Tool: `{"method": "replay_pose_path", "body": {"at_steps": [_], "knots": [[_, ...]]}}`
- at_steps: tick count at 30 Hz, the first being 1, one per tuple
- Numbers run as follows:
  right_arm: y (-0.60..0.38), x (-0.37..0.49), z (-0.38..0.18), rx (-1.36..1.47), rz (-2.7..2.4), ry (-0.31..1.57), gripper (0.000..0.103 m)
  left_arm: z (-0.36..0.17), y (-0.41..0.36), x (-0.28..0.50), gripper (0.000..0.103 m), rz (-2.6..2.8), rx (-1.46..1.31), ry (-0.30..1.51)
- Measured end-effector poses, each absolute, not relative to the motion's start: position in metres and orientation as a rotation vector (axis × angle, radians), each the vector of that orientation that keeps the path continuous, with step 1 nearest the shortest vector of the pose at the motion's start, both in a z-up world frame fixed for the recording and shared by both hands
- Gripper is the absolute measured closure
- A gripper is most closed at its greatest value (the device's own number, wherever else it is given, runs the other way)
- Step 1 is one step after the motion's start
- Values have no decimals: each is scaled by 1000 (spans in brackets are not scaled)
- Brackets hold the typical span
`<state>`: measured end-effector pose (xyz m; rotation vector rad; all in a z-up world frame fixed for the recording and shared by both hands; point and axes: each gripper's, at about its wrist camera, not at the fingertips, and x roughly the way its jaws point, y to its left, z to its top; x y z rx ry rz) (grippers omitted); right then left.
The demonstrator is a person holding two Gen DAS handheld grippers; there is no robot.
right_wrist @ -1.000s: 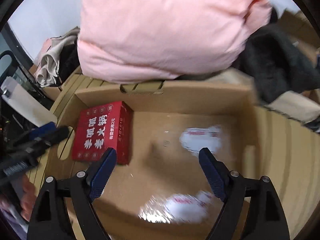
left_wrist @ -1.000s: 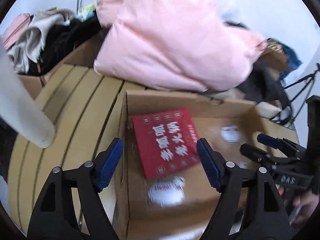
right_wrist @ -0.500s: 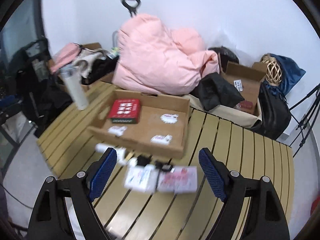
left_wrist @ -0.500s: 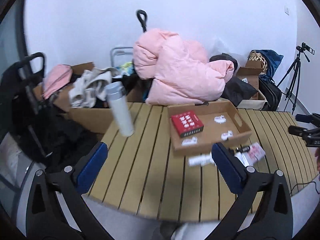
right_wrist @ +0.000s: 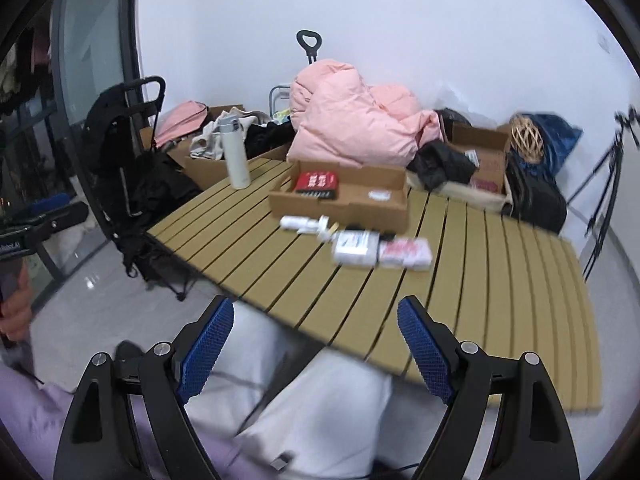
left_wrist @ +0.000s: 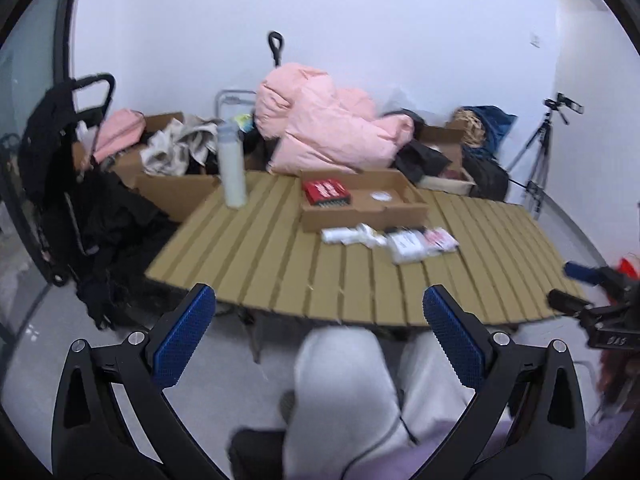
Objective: Organize objects
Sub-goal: 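Withdraw the left gripper from the tray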
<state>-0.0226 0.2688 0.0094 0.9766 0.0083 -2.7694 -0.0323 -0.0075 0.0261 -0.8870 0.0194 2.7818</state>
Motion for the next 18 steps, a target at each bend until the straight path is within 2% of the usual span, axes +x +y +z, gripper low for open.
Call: {"method": "replay_pose_path", "body": {"at_steps": [4, 18], "knots": [[264, -4, -12, 1027, -2692, -135, 16, 19, 3, -15, 0, 2755, -911, 80], [262, -8, -31, 1082, -2700, -125, 16, -7, 5, -34, 0, 2714, -1030, 32]]}}
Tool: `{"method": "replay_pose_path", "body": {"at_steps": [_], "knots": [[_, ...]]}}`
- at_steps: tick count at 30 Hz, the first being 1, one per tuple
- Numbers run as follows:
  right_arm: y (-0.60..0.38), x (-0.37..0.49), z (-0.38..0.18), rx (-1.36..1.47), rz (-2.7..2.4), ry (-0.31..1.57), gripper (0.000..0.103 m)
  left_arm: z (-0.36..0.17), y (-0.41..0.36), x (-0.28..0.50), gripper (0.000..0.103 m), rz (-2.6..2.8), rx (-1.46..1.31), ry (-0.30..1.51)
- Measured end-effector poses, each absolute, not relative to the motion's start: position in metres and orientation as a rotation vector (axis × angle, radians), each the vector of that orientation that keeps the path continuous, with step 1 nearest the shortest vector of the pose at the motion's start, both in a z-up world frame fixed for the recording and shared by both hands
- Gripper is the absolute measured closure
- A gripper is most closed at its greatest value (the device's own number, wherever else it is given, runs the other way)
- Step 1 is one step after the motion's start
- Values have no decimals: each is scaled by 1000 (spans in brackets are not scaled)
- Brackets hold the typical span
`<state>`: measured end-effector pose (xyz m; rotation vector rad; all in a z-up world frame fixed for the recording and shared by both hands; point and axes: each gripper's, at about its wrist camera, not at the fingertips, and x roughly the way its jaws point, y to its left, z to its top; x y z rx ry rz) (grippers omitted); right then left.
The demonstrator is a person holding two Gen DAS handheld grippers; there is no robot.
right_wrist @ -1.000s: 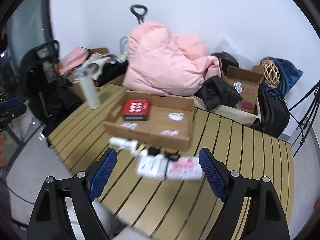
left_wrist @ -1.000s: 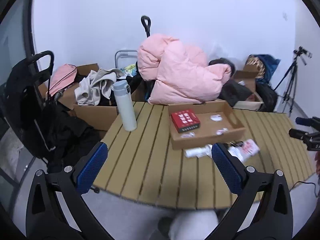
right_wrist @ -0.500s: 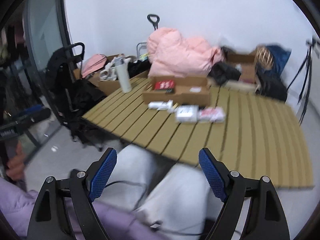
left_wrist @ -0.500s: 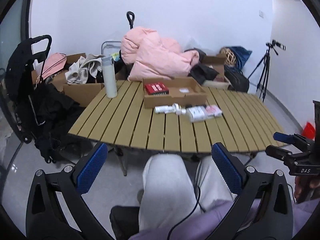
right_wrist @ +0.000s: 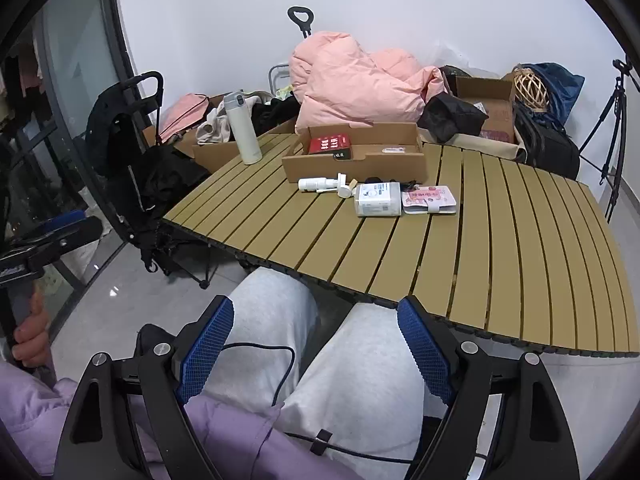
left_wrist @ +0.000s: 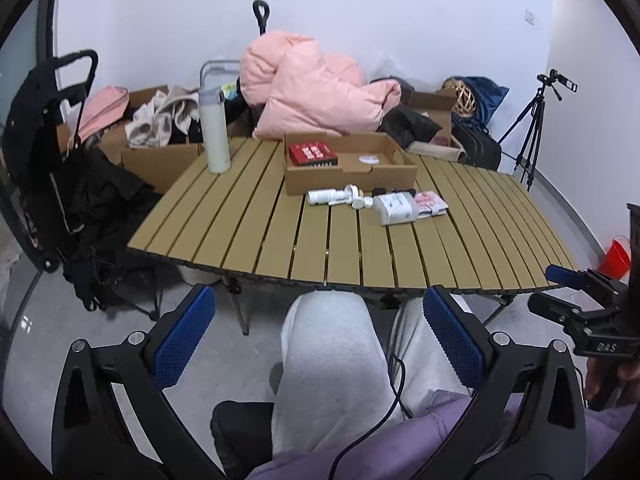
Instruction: Organize objects
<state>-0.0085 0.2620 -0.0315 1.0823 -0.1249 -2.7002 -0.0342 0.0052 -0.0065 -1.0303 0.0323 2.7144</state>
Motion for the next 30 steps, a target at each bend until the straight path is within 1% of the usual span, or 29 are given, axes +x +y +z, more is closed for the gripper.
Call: {"method": "replay_pose_path", "body": {"at_steps": [5, 7, 10, 11, 12, 13, 14, 15, 16, 17, 20, 21, 22, 23, 24, 26, 28, 29, 30], "knots": [[270, -18, -41, 1070, -2757, -61, 16, -29, 23, -70, 0, 2635, -1110, 74], [279, -41, -48, 1099, -2748, -39, 17, -34, 32, -93, 0, 2600, -1118, 79], [296, -84, -54, 1119, -2722, -81, 19, -45, 54, -141, 0, 2542, -1093, 73], [302, -103, -57, 1128, -2703, -95, 27, -51, 63, -159, 0, 2529, -1097, 69], [306, -121, -61, 1132, -2690, -103, 32, -61, 75, -185, 2, 2511, -1112, 58], [309, -134, -64, 1143, -2686, -108, 42, -67, 81, -198, 4, 2506, -1120, 53], [313, -161, -72, 1164, -2678, -113, 46, -78, 94, -221, 12, 2501, -1131, 46], [315, -177, -77, 1170, -2667, -116, 52, -87, 106, -239, 23, 2491, -1140, 40], [317, -194, -83, 1184, -2658, -125, 56, -95, 116, -252, 27, 2477, -1147, 40], [320, -214, -91, 1204, -2651, -140, 56, -104, 127, -267, 33, 2450, -1162, 33], [327, -267, -114, 1242, -2615, -221, 56, -137, 155, -307, 42, 2335, -1226, -57], [327, -284, -123, 1265, -2610, -243, 57, -147, 162, -317, 49, 2305, -1246, -75], [327, -293, -129, 1269, -2605, -250, 57, -155, 165, -322, 53, 2298, -1268, -85], [326, -303, -135, 1276, -2600, -253, 62, -164, 168, -330, 60, 2288, -1297, -97], [325, -313, -143, 1291, -2600, -261, 64, -174, 170, -337, 62, 2270, -1328, -116], [329, -326, -154, 1294, -2579, -323, 71, -179, 162, -342, 61, 2269, -1295, -213], [331, -332, -160, 1298, -2569, -345, 71, -182, 159, -345, 66, 2229, -1287, -244], [330, -335, -165, 1313, -2559, -352, 71, -182, 158, -345, 72, 2216, -1277, -257], [331, -336, -168, 1292, -2547, -384, 71, -181, 156, -344, 72, 2216, -1270, -260]]}}
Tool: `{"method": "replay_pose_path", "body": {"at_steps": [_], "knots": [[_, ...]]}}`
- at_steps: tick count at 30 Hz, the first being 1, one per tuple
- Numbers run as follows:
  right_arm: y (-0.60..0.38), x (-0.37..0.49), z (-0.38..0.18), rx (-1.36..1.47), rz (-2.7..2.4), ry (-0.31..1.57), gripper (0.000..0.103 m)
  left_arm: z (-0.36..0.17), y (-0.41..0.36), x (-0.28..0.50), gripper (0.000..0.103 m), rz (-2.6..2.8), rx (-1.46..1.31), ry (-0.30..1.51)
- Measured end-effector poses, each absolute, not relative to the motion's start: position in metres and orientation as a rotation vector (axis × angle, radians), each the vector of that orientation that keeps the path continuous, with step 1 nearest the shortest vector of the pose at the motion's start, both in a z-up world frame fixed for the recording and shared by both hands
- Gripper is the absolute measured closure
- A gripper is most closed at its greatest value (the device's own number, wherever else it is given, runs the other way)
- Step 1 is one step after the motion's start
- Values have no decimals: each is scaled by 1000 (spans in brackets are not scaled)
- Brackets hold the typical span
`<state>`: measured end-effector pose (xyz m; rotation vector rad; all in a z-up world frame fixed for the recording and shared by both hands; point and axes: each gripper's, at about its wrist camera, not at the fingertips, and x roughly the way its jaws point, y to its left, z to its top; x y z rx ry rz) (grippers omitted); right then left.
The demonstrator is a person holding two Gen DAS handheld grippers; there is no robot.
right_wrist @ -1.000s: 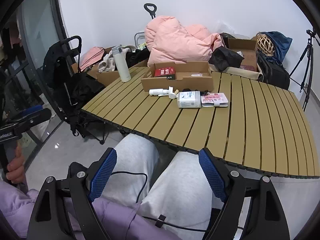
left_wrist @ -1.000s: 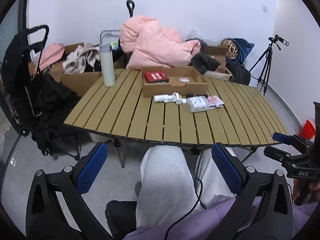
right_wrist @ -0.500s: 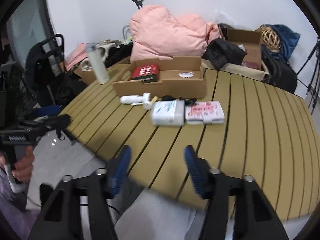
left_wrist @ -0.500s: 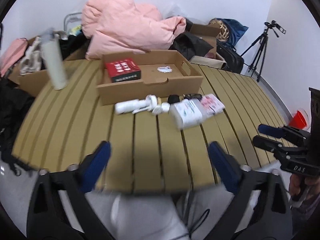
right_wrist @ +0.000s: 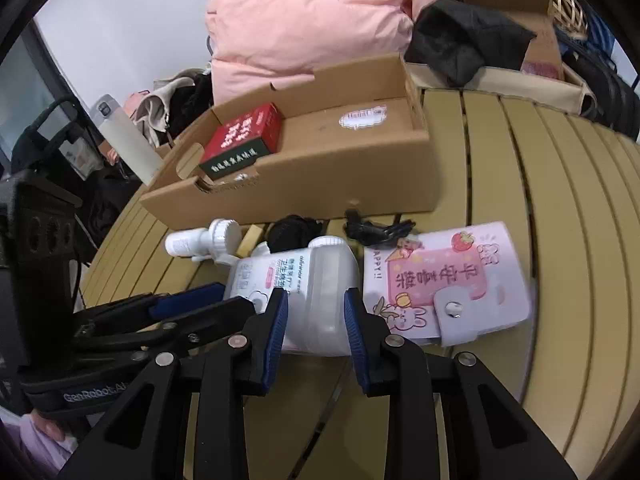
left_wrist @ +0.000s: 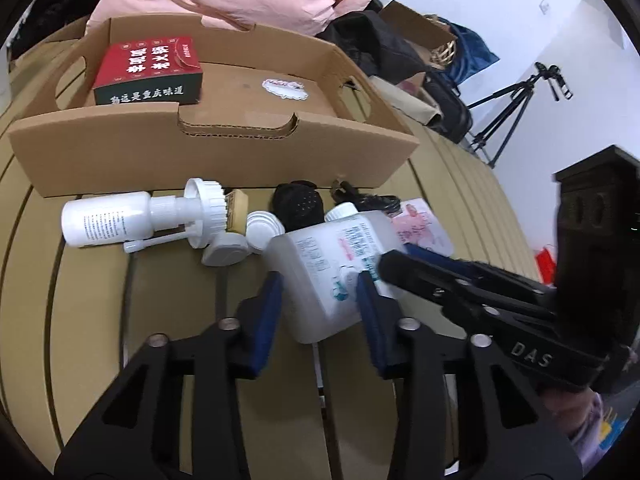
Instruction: Organize objects
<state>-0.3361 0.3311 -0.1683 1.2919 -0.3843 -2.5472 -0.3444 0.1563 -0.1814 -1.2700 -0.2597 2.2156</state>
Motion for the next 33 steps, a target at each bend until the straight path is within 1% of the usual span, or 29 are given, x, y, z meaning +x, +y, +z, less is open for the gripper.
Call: {"method": "replay_pose_path", "body": {"at_steps": [1, 3, 5, 6, 9, 13, 15, 17, 19, 23, 26, 30, 33], "knots": [[332, -337, -169, 1293, -2531, -407, 71, -181, 156, -344, 72, 2218, -1268, -257], [332, -339, -170, 1299, -2523, -426, 73, -179, 155, -342, 78, 2239, -1272, -248], [329, -335, -165, 1308, -2528, -415, 83, -170, 152, -336, 82, 2284, -1277, -219], [326, -329, -161, 1298, -2522, -412, 84, -163, 149, -330, 83, 2289, -1274, -209], [319, -300, -144, 1253, -2548, -409, 85, -139, 136, -302, 88, 2299, -1236, -213], [308, -247, -124, 1196, -2554, -436, 85, -116, 124, -244, 88, 2348, -1193, -182], [295, -214, -117, 1182, -2556, -393, 85, -108, 117, -216, 88, 2389, -1162, -175], [287, -196, -111, 1163, -2572, -351, 85, -102, 114, -203, 88, 2401, -1138, -179], [285, -184, -104, 1148, -2579, -352, 85, -95, 112, -195, 88, 2401, -1126, -185], [290, -177, -95, 1125, -2585, -393, 85, -85, 114, -197, 88, 2395, -1112, -220], [291, -175, -84, 1090, -2615, -368, 85, -73, 118, -199, 88, 2408, -1083, -196], [297, -198, -61, 1037, -2636, -315, 85, -47, 128, -236, 88, 2435, -1022, -191], [304, -239, -35, 981, -2666, -242, 85, -32, 133, -278, 88, 2431, -976, -227]]}}
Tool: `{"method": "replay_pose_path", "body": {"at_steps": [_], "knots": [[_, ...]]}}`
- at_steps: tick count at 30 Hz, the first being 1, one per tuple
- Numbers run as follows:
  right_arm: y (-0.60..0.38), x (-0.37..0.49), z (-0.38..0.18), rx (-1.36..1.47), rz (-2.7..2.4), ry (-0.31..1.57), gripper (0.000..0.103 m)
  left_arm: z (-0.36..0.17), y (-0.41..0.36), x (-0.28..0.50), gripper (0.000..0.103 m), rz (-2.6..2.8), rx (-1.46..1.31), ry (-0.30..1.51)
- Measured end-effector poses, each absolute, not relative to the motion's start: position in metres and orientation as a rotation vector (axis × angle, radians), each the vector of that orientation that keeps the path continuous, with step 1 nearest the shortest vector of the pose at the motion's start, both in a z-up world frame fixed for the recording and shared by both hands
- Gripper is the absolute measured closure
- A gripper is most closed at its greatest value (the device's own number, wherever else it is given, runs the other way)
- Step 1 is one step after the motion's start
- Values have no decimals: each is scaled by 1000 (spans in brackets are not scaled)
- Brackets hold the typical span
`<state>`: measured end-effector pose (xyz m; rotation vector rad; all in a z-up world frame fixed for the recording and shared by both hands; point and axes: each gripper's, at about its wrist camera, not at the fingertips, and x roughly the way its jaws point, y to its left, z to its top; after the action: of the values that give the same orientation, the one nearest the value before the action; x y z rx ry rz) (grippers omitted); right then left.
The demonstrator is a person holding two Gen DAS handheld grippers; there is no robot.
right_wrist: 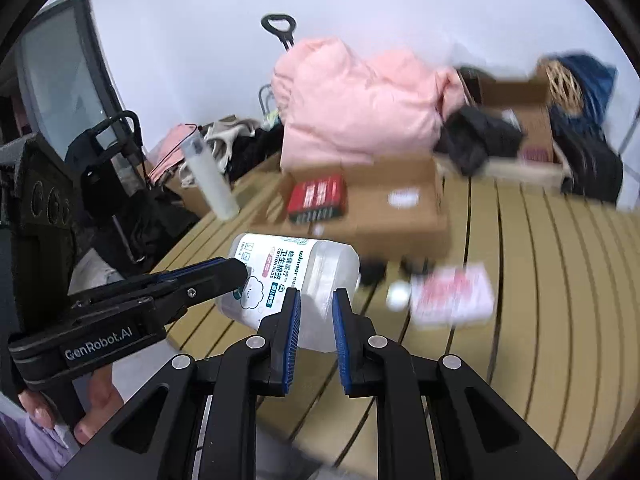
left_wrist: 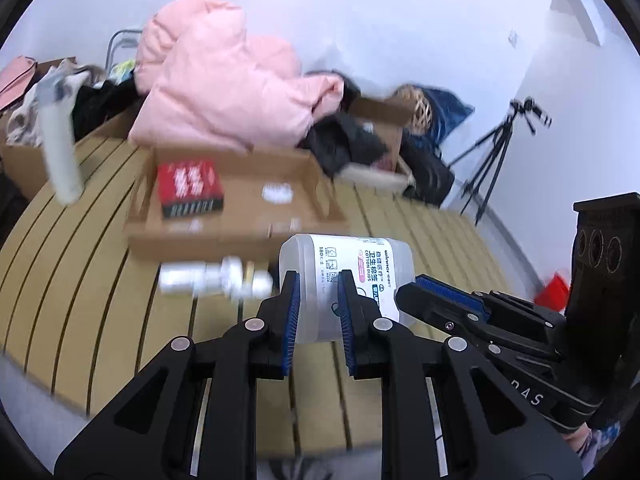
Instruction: Organize objects
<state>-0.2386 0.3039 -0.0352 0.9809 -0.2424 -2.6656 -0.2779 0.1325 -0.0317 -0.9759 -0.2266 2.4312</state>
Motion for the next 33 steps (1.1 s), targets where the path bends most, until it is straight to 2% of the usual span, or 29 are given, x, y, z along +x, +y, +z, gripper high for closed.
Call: {"method": "replay_pose_path", "body": {"at_steps": [5, 9, 15, 19, 22, 24, 25, 27, 28, 29, 30, 33], "knots": [[316, -330, -9, 972, -2668, -152, 85, -22, 148, -370, 88, 2443, -955, -268], [329, -408, -17, 1025, -2678, -116, 85, -39, 167, -446, 88, 2430, -1008, -274], [354, -516, -76, 1207, -2653, -104, 85, -105, 198, -544, 87, 2397, -1176, -246], [362, -564, -125, 1356, -2646, -94, 84, -152, 220, -575, 87, 2342, -1364, -150], [363, -574, -141, 1367, -2617, -117, 84, -148, 220, -561, 79, 2400, -1293, -87], [366, -571, -140, 1336, -2623, -144, 80, -136, 219, -551, 62, 2476, -1258, -11], [368, -570, -137, 1328, -2642, -149, 73, -127, 215, -546, 57, 2483, -1249, -21], [374, -559, -119, 1271, -2670, -173, 49, -107, 202, -533, 51, 2476, -1221, -77], [376, -555, -111, 1258, -2678, -181, 26, -95, 193, -524, 46, 2489, -1210, -80], [377, -548, -100, 1239, -2689, -185, 15, -83, 184, -512, 33, 2522, -1205, -53], [380, -536, -86, 1201, -2692, -193, 15, -73, 175, -504, 27, 2554, -1197, -17], [382, -496, -47, 1144, -2696, -169, 14, -40, 145, -464, 27, 2675, -1153, 131]]}}
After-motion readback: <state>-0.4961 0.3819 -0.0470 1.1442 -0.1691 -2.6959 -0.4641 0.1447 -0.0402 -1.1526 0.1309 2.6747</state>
